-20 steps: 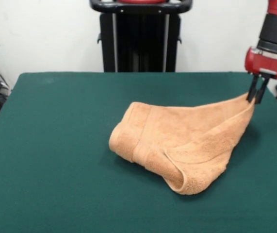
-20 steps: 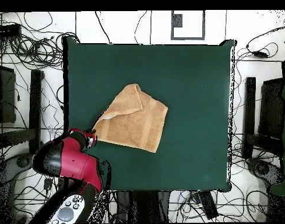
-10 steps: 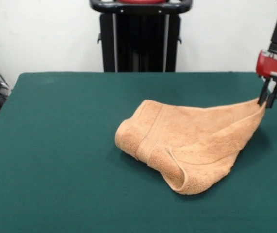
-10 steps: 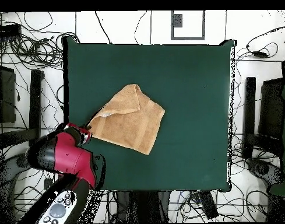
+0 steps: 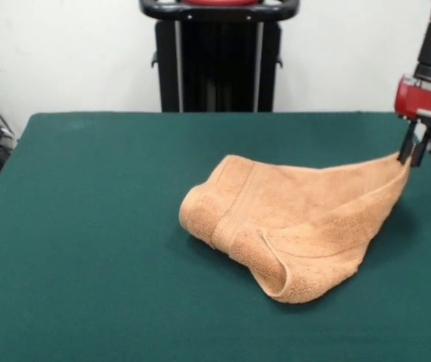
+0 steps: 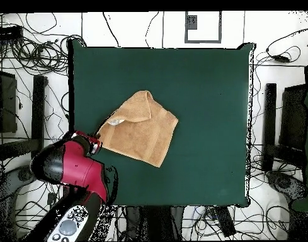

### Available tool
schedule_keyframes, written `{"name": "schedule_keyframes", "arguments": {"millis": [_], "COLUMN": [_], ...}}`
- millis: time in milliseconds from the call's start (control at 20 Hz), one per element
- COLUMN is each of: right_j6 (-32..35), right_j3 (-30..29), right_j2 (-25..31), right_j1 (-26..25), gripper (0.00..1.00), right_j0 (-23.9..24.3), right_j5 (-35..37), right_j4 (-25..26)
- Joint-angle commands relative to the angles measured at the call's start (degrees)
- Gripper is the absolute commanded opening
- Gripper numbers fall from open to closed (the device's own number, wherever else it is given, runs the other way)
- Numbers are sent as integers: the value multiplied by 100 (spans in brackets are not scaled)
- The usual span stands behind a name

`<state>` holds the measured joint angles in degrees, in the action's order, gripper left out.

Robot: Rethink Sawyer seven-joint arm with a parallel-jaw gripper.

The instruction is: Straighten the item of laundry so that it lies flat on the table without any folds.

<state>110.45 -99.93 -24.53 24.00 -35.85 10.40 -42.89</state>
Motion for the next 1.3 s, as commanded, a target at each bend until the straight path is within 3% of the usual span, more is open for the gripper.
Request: {"name": "schedule_keyframes", "arguments": {"millis": [50, 100, 150, 250, 350, 450, 950, 1300], "right_j6": [958, 897, 870, 714, 316, 574, 527, -161], "right_j3": [-479, -481, -525, -567, -514, -703, -817, -651], "right_j2": [1011, 1005, 1089, 1219, 1283, 1350, 1608, 1962], "right_j1": [463, 475, 529, 590, 639, 746, 964, 1329], "gripper": [0, 0, 100, 100, 100, 100, 100, 100], "right_j0": [502, 517, 619, 761, 932, 1025, 1472, 2347], "right_j5": [-477, -385, -117, -48, -127, -128, -314, 52], "right_j4": [294, 340, 356, 413, 791, 708, 1417, 2272]}}
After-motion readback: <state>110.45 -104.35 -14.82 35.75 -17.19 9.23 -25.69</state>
